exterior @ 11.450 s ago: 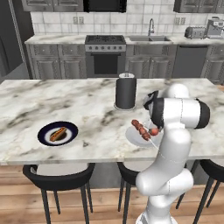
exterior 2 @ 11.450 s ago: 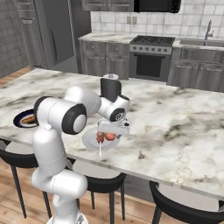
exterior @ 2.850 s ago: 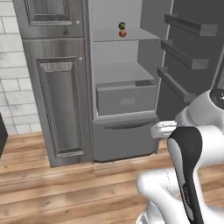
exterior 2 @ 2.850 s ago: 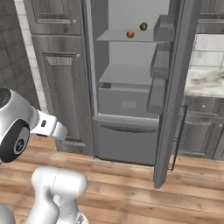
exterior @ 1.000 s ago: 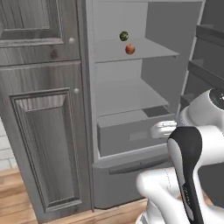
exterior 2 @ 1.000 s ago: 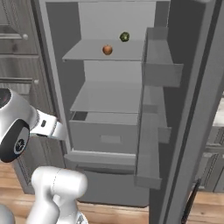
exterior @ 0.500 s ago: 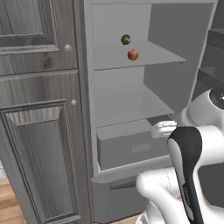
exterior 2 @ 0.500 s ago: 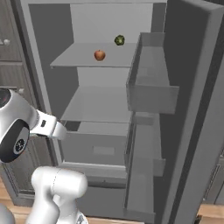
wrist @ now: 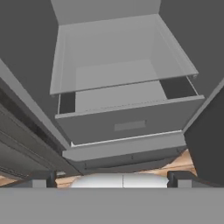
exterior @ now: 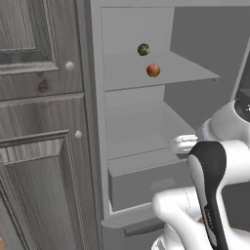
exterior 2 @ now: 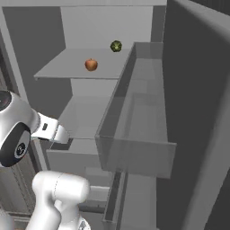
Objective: Pick up the peach and apple from the fridge and place one fruit on each plate on the dining counter.
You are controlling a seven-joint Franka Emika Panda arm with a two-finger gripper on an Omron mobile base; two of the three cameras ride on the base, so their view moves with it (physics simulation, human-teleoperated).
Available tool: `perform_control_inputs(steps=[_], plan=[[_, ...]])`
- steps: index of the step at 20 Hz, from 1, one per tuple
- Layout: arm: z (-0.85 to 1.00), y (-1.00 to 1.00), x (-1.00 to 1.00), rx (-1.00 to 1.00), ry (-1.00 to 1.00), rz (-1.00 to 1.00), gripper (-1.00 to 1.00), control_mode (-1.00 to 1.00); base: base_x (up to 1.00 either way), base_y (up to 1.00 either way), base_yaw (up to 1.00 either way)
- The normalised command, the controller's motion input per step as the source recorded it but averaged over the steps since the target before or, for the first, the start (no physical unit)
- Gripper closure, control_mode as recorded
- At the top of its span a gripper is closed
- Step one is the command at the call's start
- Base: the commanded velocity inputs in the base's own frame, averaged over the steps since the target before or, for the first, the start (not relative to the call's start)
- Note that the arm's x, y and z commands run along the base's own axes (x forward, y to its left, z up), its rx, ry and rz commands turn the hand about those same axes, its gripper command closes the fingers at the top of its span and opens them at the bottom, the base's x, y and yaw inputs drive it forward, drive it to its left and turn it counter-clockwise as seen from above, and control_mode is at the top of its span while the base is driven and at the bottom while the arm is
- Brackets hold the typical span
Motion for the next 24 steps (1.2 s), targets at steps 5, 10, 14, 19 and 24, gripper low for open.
perform_control_inputs(steps=[5,10,14,19,24], plan=[[0.0,0.0,0.0,0.0,0.0,0.0,-1.0,1.0,0.52,-0.03,0.0],[0.49,-0.05,0.2,0.0,-0.21,0.01,-1.0,-1.0,0.0,0.0,0.0],[0.92,-0.09,0.17,0.0,-0.27,0.02,-1.0,-1.0,0.0,0.0,0.0],[0.99,-0.02,0.37,0.0,-0.18,0.0,-1.0,-1.0,0.0,0.0,0.0],[0.55,0.0,0.57,0.0,0.0,0.0,-1.0,-1.0,0.0,0.0,0.0]])
